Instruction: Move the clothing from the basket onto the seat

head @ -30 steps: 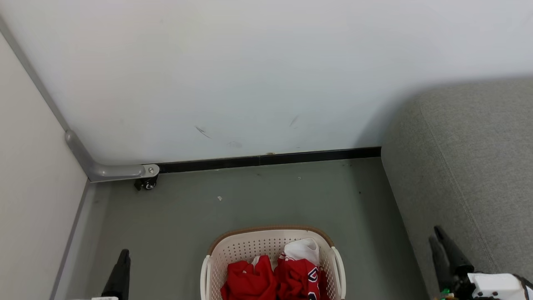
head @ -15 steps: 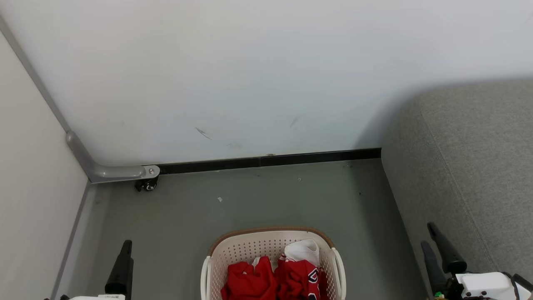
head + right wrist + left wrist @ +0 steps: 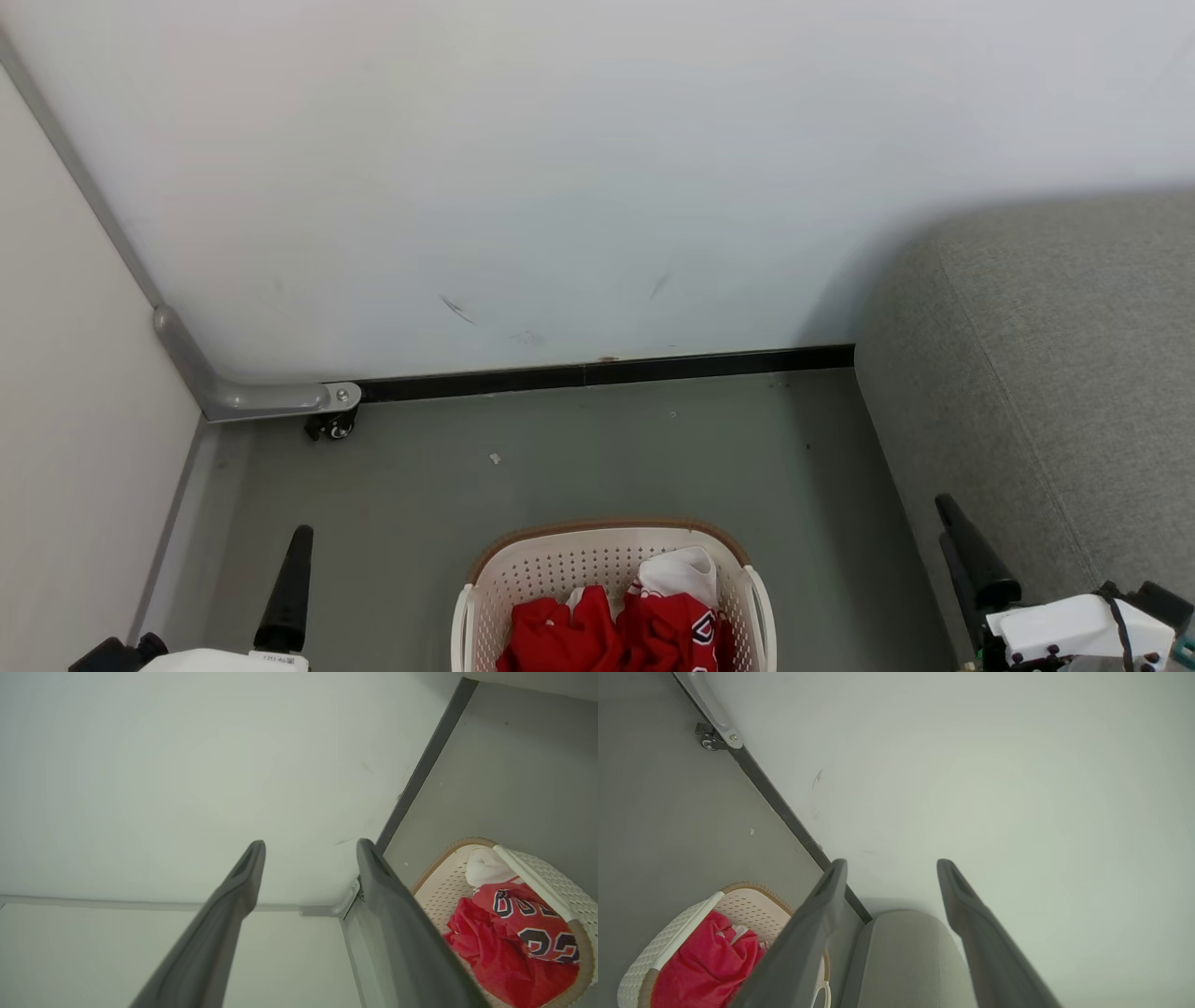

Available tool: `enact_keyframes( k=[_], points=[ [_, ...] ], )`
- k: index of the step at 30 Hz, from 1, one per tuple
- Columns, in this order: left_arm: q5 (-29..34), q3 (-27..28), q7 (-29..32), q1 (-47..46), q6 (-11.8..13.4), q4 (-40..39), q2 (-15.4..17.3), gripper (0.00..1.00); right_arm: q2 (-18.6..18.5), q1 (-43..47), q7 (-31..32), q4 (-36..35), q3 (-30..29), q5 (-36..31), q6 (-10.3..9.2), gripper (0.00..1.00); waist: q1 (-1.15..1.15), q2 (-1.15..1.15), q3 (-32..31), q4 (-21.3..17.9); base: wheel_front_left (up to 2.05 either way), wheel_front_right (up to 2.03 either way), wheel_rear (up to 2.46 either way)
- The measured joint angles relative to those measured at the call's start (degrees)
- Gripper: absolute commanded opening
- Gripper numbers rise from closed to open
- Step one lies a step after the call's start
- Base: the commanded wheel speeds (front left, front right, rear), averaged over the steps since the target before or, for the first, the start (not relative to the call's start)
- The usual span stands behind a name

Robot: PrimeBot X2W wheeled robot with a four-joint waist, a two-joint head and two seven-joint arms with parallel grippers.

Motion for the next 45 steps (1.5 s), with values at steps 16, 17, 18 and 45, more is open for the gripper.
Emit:
enact_keyframes(
  k=[16, 17, 18, 45],
  points=[
    [16.3, -2.6, -2.8, 0.0, 3.3, -3.5, 2.0, 1.00, -0.4, 0.0, -2.9, -1.1, 3.0, -17.3, 0.00, 1.00, 0.46, 0.00, -1.8, 0.1, 0.00, 0.00, 0.00],
    [17.7, -2.8, -3.2, 0.0, 3.6, -3.8, 2.2, 1.00, -0.4, 0.0, -3.2, -1.2, 3.2, -18.6, 0.00, 1.00, 0.46, 0.00, -1.9, 0.1, 0.00, 0.00, 0.00],
    [18.8, -3.1, -3.3, 0.0, 3.8, -4.1, 2.3, 1.00, -0.4, 0.0, -3.4, -1.3, 3.4, -19.8, 0.00, 1.00, 0.46, 0.00, -2.0, 0.1, 0.00, 0.00, 0.00],
    [47.0, -10.0, -8.8, 1.6, 11.5, -6.6, 4.4, 1.00, -0.4, 0.1, -8.7, -1.8, 7.1, -50.1, 0.00, 1.00, -0.46, 0.00, -2.1, 0.0, 0.00, 0.00, 0.00]
  ],
)
